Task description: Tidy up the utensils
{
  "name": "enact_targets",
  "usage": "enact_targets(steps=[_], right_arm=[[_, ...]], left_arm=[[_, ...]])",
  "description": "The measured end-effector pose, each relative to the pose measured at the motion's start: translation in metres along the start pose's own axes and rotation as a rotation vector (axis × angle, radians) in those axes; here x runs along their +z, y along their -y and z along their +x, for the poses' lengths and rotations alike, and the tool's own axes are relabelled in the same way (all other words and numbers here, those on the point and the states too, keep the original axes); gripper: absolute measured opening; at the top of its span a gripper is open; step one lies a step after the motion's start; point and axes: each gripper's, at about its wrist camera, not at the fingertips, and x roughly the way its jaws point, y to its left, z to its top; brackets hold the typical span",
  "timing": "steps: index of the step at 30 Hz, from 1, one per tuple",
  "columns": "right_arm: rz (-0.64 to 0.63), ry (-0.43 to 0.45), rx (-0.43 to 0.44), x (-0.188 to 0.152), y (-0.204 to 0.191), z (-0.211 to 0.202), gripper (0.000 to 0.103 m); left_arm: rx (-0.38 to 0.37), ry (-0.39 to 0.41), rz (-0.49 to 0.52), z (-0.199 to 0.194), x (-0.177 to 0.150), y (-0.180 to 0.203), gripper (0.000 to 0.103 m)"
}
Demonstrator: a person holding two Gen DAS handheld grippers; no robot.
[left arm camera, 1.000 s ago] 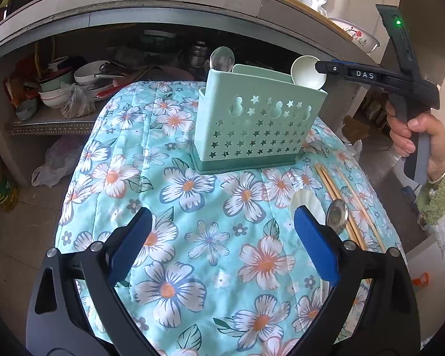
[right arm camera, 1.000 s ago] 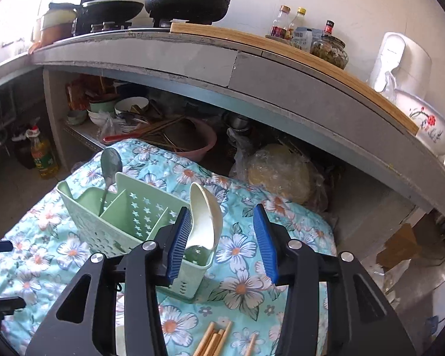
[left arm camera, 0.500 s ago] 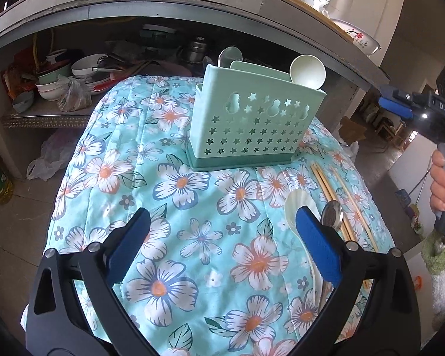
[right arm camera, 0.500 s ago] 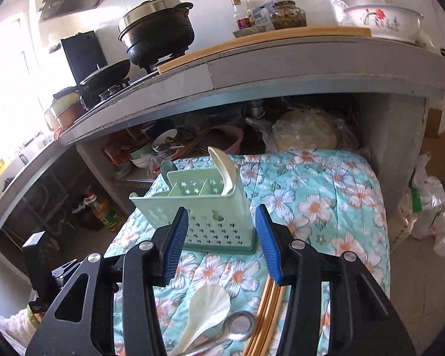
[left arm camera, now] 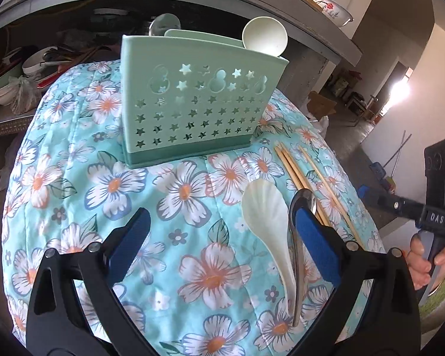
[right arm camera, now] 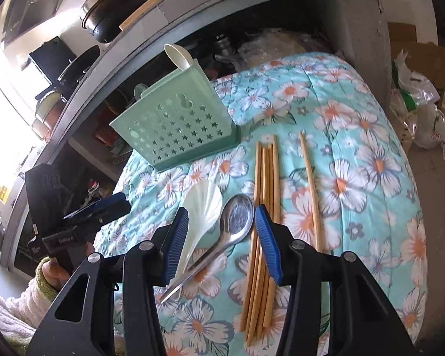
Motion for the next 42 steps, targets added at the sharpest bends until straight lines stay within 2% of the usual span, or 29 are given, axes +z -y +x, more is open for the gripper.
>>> enact_targets(steps=[8,11,15,25,34,42], right_arm=[[0.049,-0.036,0.010,-0.017,0.013,0.008,0.046],[0.061,-0.035,0.013,-0.018,0.018,0.008,0.046],[0.074,-0.028,0.017,-0.018,0.024,0.006,0.046],[0.093,-0.023,0.019,-0.020,0.033,0.005,0.046],[0.107,-0.017,0.011,-0.020,0.039,0.004,0.046],[0.096,-0.023,0.018,-0.019,0.030,0.010,0.046]], left_arm=[[-0.149,-0.109,0.011,0.051,0.018,0.012,0.094],[-0.202,-0.147,-0.006,0.066,0.024,0.013,0.082],[-0.221,-0.208,0.015,0.085,0.030,0.015,0.066],[-0.188,-0.312,0.134,0.119,0.034,0.029,0.039],[-0.136,-0.317,0.182,0.115,0.027,0.030,0.012],[-0.107,-0.268,0.175,0.089,0.026,0.024,0.006]])
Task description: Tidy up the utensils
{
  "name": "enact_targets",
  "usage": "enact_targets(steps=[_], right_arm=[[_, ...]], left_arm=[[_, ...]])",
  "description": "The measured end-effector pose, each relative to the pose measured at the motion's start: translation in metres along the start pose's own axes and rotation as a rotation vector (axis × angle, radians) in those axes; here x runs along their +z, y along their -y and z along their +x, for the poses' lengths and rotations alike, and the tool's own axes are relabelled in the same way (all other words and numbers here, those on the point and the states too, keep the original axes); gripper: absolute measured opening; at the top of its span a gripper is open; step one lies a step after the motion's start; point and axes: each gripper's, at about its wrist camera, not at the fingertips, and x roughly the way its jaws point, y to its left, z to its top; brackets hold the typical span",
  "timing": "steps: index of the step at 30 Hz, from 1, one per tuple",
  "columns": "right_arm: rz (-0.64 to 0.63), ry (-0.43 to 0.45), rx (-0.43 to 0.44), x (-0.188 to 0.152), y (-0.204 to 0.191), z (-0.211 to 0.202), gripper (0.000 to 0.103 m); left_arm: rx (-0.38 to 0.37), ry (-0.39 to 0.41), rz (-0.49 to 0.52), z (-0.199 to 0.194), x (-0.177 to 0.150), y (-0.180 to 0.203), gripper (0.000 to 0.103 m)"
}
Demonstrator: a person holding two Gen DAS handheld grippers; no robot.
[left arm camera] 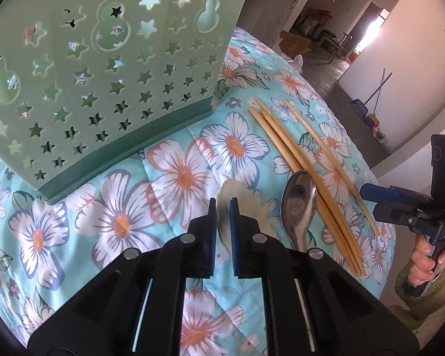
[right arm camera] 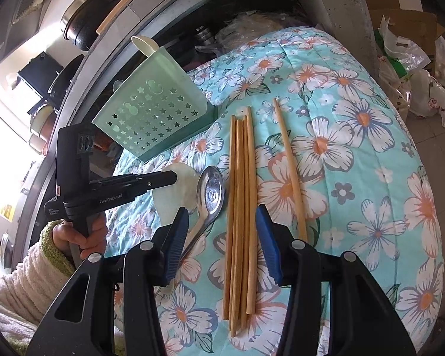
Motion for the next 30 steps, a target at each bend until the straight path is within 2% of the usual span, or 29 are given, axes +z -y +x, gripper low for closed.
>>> enact_targets(steps=[6,13,20,26,30], right_arm=[[-0.022,-0.019,0.031,0.000,-0.014,0.008,0.040],[-0.062,-0.016,0.009,0.010,-0.022,0.025,0.032],[-0.145,-0.003,-0.068,0.034,-0.027,0.056,0.023],[-0.192,-0.021,-0.121,0.043,-0.024,0.075,0.022],[-0.209,-0.042,-0.112,0.040,-0.025,0.078,0.022]], left_arm=[[0.040,0.054,-0.062,-0.029,-0.009,-0.011,0.003],[0.072,0.123,-0.144,-0.065,-0.031,-0.031,0.002],[0.077,0.126,-0.199,-0.078,-0.052,-0.046,0.002],[0.072,0.133,-0.206,-0.085,-0.058,-0.048,0.002],[0.070,0.134,-0.206,-0.085,-0.058,-0.047,0.002]])
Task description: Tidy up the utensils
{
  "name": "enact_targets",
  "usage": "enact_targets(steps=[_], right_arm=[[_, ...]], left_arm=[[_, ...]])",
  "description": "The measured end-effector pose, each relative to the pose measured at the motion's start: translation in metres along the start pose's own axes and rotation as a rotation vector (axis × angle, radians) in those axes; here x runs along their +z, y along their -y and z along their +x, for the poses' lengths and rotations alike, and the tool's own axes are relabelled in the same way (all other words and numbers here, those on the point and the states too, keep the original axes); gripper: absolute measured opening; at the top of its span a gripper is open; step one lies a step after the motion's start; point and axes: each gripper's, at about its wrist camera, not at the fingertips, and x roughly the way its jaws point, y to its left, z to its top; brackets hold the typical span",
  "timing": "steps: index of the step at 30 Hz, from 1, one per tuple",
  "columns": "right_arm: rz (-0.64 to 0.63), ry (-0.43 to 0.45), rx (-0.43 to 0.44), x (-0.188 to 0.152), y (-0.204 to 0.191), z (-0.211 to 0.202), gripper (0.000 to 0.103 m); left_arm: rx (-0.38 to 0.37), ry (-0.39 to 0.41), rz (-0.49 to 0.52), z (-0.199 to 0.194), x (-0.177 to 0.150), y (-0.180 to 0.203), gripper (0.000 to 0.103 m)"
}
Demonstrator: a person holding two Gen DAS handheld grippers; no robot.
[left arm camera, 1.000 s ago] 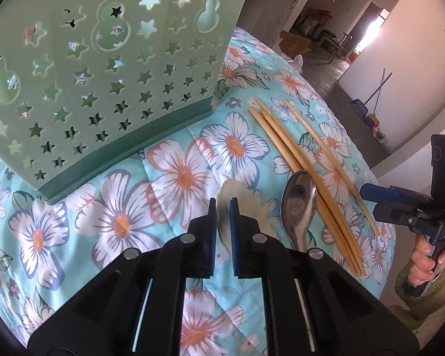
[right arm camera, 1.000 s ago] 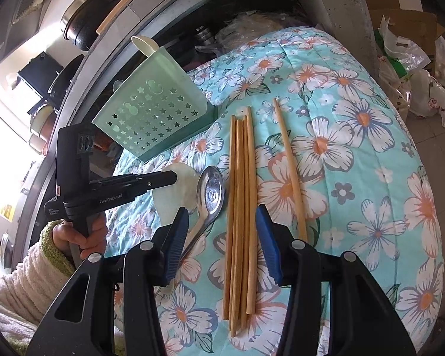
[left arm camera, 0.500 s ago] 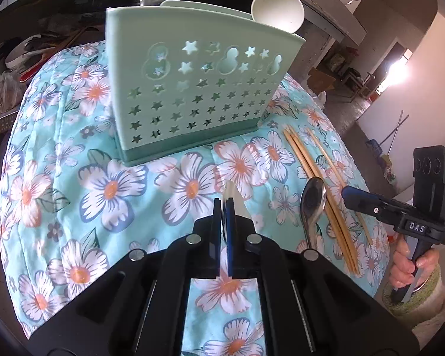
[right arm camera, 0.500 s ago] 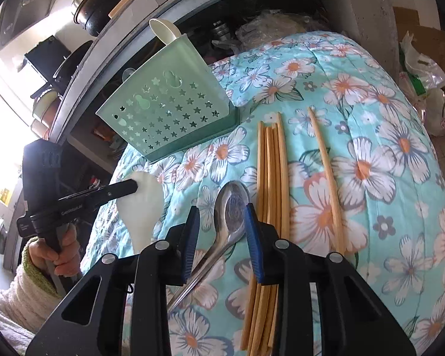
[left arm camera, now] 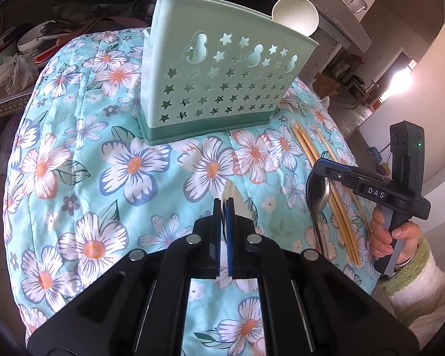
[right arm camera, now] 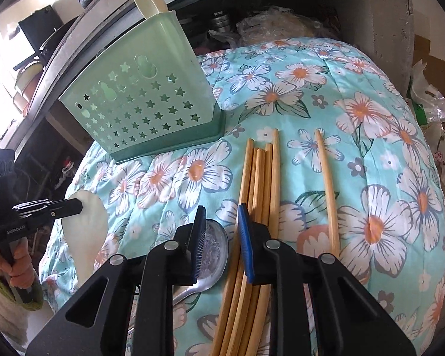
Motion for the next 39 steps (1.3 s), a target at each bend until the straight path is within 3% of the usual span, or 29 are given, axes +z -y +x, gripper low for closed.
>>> enact_targets(steps=[7,15,25,34,39], right_arm=[[-0.040,-0.033,0.010,-0.004,-0.009,0.003,0.022],[-0.043,-0.030,0.005,-0.006,-0.012,0.002,0.006],[-0.069,0.066,-0.019,-0.005,-0.026,-0.029,0.003],[-0.079,0.205,-0.007,0.009,-0.030,-0.077,0.003],[-0.062,0.286,0.024,0.015,-0.027,-0.108,0.004]], left_arm=[[-0.006,-0.001,-0.003,-0.001,-0.001,0.000,0.002],[-0.005,0.000,-0.003,0.001,-0.001,0.001,0.002],[0.022,0.014,0.000,-0.007,0.000,0.005,0.002],[0.070,0.133,-0.003,-0.053,0.022,0.012,0.002],[0.116,0.286,-0.027,-0.100,0.052,0.017,0.002]])
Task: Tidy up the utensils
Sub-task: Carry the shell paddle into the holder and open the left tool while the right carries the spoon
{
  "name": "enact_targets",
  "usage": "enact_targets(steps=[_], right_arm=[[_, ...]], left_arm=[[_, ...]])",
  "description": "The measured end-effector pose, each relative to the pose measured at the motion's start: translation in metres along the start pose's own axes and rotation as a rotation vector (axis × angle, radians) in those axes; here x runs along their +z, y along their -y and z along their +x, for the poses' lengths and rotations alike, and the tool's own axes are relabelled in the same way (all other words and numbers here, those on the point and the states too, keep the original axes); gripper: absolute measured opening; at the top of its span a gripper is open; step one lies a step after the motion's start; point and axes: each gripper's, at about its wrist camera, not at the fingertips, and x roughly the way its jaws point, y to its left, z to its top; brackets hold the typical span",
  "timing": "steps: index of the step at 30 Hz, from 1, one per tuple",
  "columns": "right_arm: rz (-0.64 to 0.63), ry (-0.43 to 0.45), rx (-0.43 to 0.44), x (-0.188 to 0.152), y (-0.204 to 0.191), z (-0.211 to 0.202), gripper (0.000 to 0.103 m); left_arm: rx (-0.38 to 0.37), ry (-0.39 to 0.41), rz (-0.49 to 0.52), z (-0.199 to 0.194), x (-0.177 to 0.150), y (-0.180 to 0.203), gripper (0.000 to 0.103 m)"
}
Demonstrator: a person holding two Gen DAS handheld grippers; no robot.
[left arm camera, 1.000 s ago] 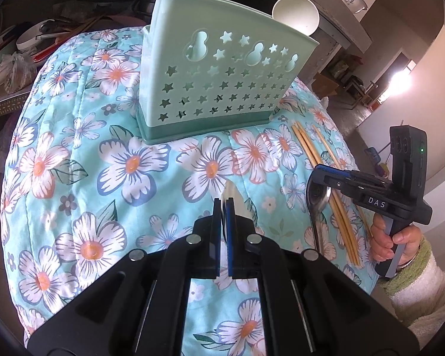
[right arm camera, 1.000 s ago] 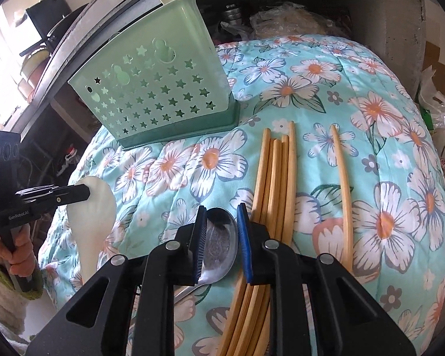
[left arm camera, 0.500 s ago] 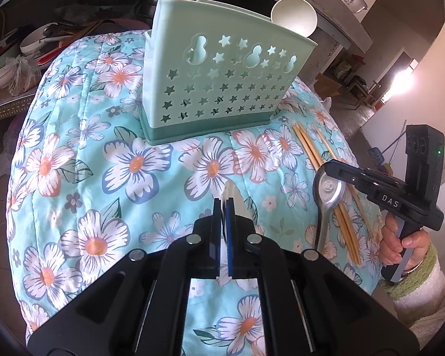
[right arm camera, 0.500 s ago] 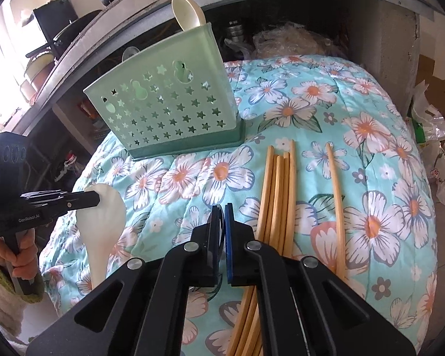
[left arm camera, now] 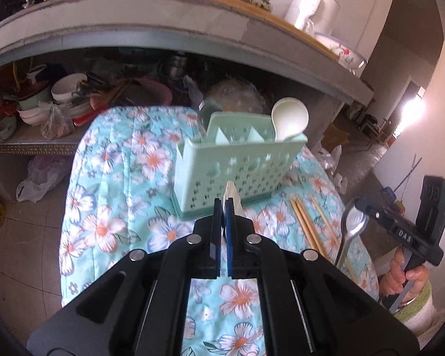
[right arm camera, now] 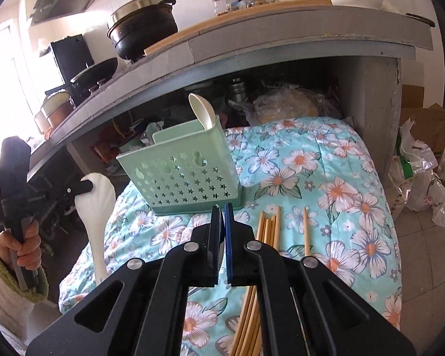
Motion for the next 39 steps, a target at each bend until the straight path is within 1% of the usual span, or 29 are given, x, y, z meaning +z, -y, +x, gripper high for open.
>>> enact_targets(steps=[3,6,8,10,12,14,18,21,26,32,36,39], right_arm=[[0.011,0.031,0.011,0.004,0.002,-0.012,0.004],[0.025,0.037,0.016,0.004,0.004,-0.019,0.004],[0.027,0.037,0.010,0.003,0.006,-0.020,0.003],[0.032,0.033,0.005,0.001,0.008,-0.020,0.004],[0.041,0.030,0.005,-0.001,0.011,-0.021,0.004],[0.050,0.028,0.003,-0.002,0.012,-0.022,0.004],[0.059,0.020,0.004,-0.004,0.015,-0.022,0.004],[0.056,0.015,0.003,-0.005,0.015,-0.021,0.004],[0.054,0.006,0.005,-0.006,0.014,-0.019,0.004],[0.055,-0.001,0.008,-0.007,0.013,-0.018,0.004],[0.063,-0.010,0.012,-0.008,0.014,-0.016,0.004],[0.060,-0.014,0.008,-0.008,0.013,-0.014,0.004]], left_arm=[[0.019,0.129,-0.034,-0.025,0.033,-0.001,0.002],[0.061,0.263,-0.067,-0.044,0.067,-0.004,0.002],[0.080,0.335,-0.094,-0.051,0.086,-0.007,0.002],[0.108,0.385,-0.117,-0.049,0.102,-0.012,0.002],[0.153,0.427,-0.119,-0.044,0.113,-0.014,0.002],[0.187,0.448,-0.120,-0.034,0.120,-0.015,0.002],[0.242,0.434,-0.115,-0.008,0.121,-0.020,0.002],[0.259,0.415,-0.117,0.010,0.113,-0.027,0.002],[0.246,0.398,-0.149,0.031,0.098,-0.037,0.002],[0.243,0.361,-0.139,0.049,0.083,-0.039,0.002],[0.207,0.303,-0.136,0.061,0.071,-0.042,0.002],[0.156,0.232,-0.151,0.072,0.063,-0.046,0.002]])
